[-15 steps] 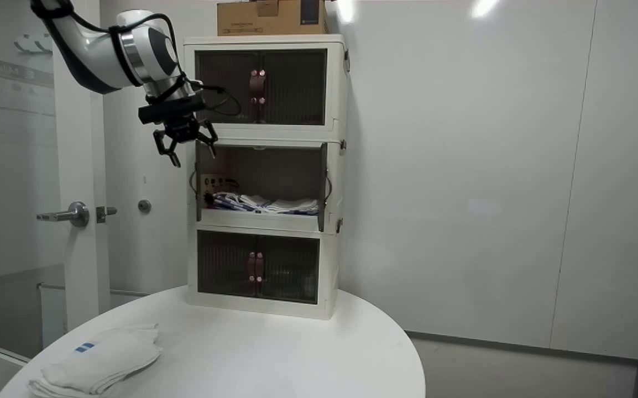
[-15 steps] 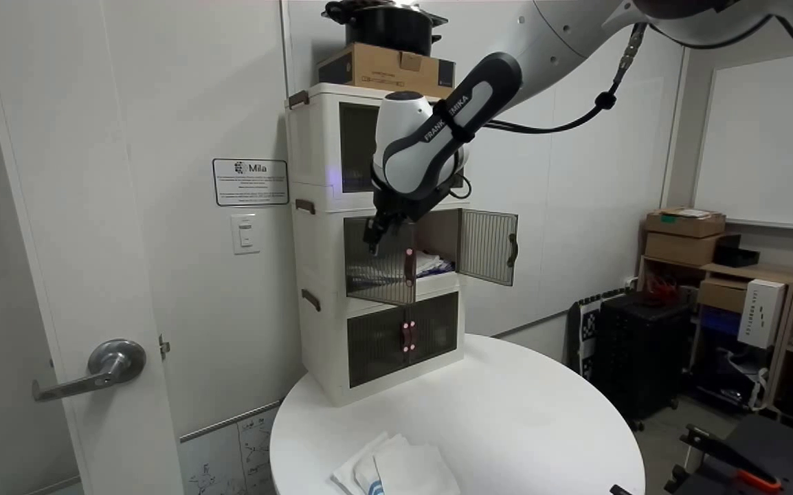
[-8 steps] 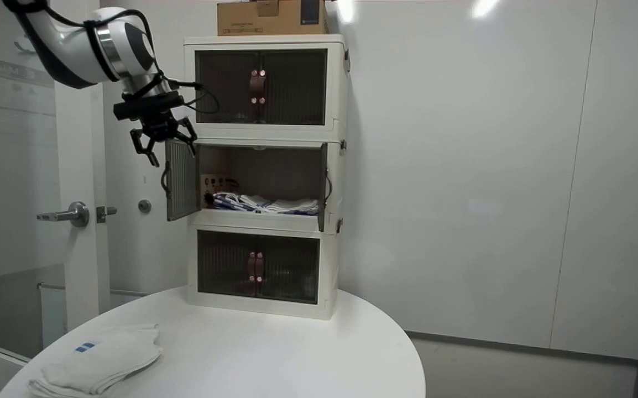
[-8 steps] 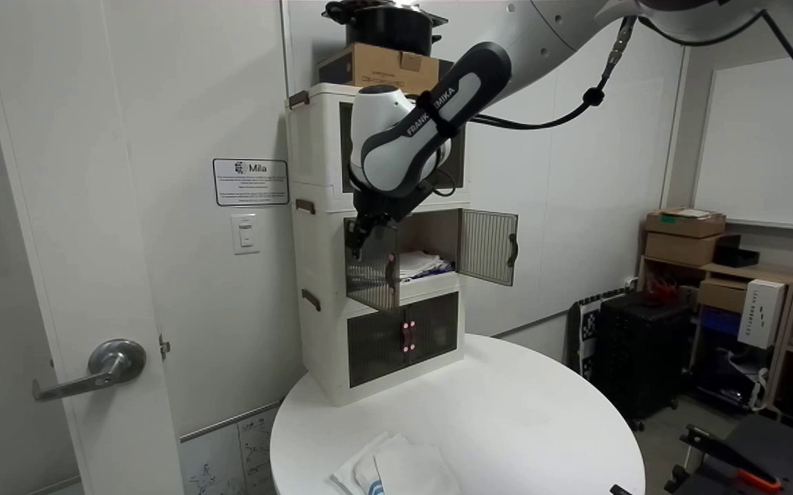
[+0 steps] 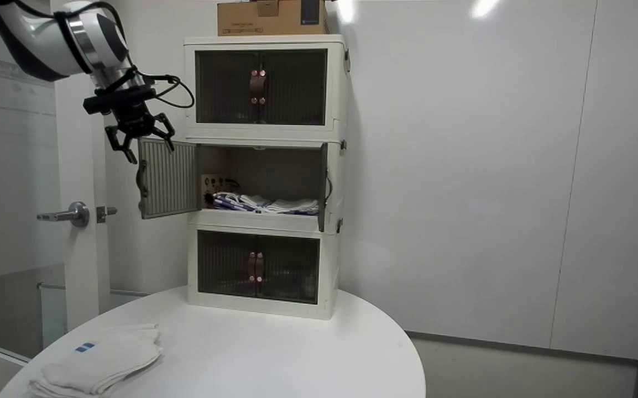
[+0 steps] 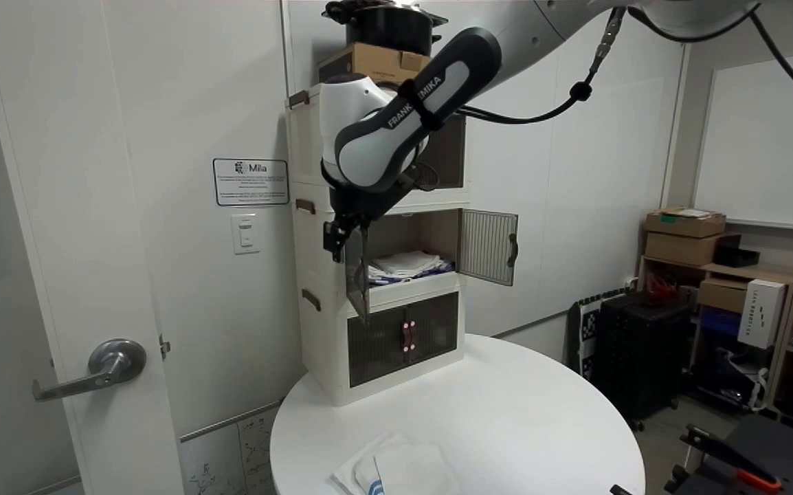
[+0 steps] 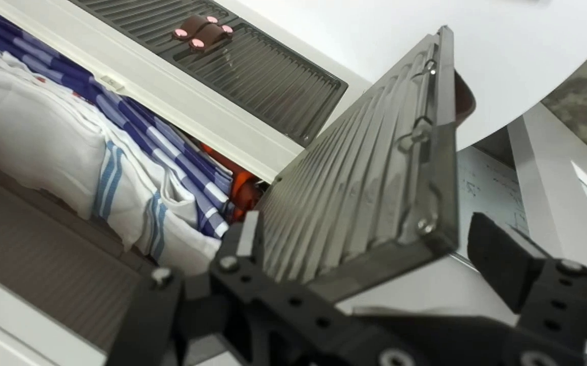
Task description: Open the right and left middle cabinet doors, respectively
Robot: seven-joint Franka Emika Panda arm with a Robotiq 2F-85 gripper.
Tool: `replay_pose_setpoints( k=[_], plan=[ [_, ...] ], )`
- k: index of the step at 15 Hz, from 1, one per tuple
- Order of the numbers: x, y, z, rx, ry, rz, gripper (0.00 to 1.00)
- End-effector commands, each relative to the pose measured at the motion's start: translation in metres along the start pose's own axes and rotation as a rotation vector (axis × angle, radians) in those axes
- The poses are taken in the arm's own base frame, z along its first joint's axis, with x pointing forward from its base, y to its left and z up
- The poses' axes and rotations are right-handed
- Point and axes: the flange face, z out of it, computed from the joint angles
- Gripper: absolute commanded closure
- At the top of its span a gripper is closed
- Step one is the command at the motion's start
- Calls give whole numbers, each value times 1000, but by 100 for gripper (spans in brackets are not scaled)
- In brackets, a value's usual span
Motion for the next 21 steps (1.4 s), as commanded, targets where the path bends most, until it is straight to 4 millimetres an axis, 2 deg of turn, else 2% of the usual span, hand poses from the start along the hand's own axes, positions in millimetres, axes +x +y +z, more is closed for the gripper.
replay_pose_setpoints(
  k=[1,4,9,13,17,19,21],
  plan=[
    [9,-7,-10,-38,-6,22,0],
    [11,-1,-11,-110,-22,84,0],
    [21,40,-32,-205,-37,260,0],
    [28,79,-64,-256,-22,393,0],
    [29,117,-111,-278,38,496,0],
    [21,137,-132,-289,70,554,0],
    [8,152,-141,-305,85,592,0]
  ],
)
